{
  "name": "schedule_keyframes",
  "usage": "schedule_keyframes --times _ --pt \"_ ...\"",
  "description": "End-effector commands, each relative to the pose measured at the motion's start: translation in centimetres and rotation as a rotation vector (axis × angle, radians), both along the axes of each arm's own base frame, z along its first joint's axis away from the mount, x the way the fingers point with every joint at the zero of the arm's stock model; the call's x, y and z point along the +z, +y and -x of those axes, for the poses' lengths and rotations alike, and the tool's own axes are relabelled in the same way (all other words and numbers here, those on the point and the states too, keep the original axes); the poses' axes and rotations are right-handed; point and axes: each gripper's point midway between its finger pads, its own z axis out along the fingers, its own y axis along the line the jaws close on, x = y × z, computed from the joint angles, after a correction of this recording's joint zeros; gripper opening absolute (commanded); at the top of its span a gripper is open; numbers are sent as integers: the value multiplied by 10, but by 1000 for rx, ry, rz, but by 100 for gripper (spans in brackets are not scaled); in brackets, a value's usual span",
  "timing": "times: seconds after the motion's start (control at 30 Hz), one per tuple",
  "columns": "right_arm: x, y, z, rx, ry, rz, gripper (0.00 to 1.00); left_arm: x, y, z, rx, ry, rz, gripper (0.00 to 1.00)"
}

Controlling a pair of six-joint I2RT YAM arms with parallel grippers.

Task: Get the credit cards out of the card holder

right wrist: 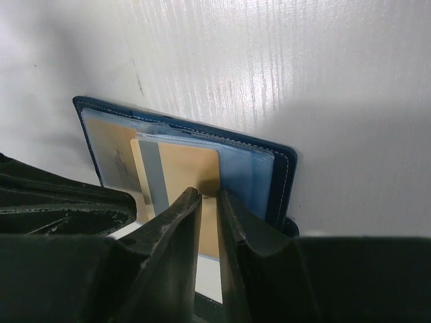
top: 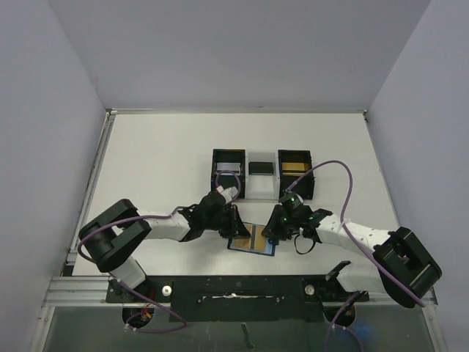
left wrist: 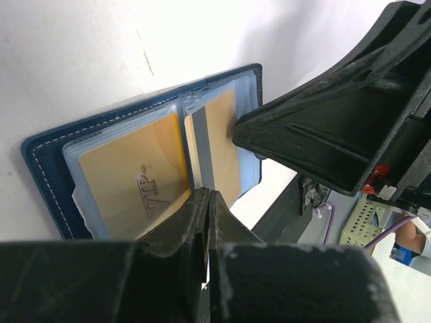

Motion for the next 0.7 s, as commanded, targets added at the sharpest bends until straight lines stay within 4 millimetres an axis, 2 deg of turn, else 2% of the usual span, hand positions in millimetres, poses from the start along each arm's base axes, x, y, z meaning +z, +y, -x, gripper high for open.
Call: schedule_keyframes --times 0.0,0.2,0.3,0.43,0.6,0.67 --pt "-21 -19 11 -6 41 107 19 22 -3 -12 4 -73 33 0" --pt "-16 -19 7 -5 28 118 19 17 -3 -11 1 -63 21 1" --pt "-17 -20 7 -8 30 118 20 13 -6 -11 1 -49 25 20" --pt "-21 -21 11 -5 39 118 20 10 -10 -9 -4 -23 52 29" --pt "-22 -21 13 -4 41 108 20 4 -15 -6 -15 4 70 31" --pt "-22 -20 13 -4 41 105 20 6 -16 -5 -17 9 91 27"
